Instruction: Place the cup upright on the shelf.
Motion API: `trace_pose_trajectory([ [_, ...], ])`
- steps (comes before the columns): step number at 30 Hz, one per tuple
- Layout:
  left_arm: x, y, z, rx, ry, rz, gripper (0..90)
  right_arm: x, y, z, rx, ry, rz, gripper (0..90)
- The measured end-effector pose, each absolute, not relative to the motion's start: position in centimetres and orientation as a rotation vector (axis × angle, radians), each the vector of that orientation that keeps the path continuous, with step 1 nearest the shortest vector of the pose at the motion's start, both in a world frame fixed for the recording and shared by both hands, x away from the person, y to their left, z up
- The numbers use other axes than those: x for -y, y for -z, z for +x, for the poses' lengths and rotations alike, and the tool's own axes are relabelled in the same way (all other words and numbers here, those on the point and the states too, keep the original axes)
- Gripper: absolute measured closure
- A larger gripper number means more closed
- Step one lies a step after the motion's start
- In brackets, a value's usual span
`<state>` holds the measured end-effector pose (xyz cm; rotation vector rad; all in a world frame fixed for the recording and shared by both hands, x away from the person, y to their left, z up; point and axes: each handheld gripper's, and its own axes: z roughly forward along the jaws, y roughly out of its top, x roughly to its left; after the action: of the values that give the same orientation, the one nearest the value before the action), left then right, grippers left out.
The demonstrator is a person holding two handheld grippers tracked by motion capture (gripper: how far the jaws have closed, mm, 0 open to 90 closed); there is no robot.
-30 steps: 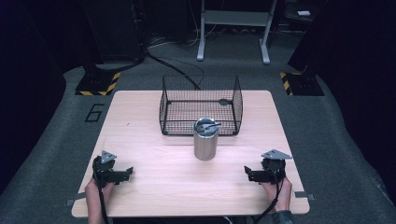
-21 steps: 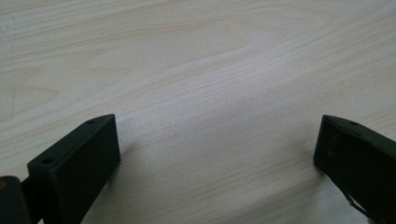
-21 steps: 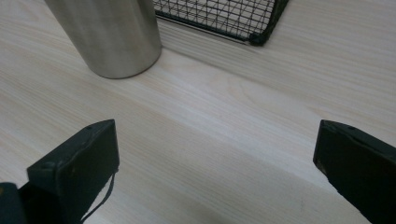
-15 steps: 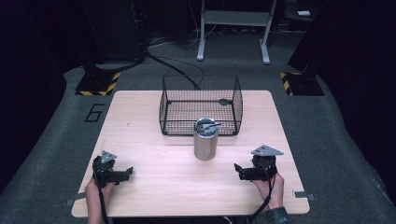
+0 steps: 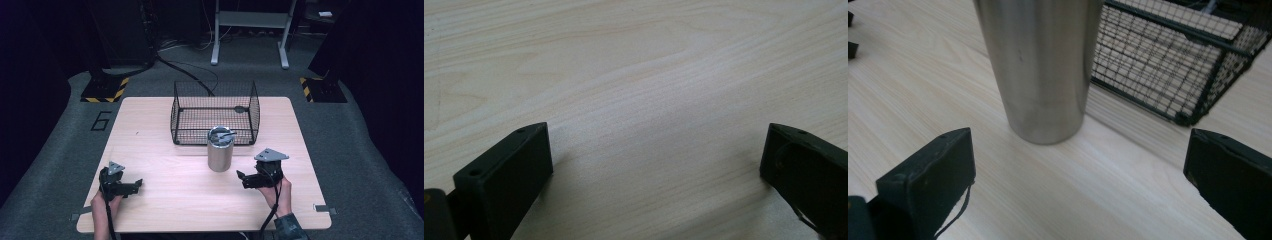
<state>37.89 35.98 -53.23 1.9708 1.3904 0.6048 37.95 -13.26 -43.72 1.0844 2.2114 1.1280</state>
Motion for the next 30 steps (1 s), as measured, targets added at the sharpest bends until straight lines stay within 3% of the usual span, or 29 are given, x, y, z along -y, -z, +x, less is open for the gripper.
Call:
trace_pose_trajectory([
  [30,-36.0,53.2,37.9,-1.39,-0.604,1.971,0.3,7.4,41.9,42.7,-2.162,-1.219,0.984,0.0],
])
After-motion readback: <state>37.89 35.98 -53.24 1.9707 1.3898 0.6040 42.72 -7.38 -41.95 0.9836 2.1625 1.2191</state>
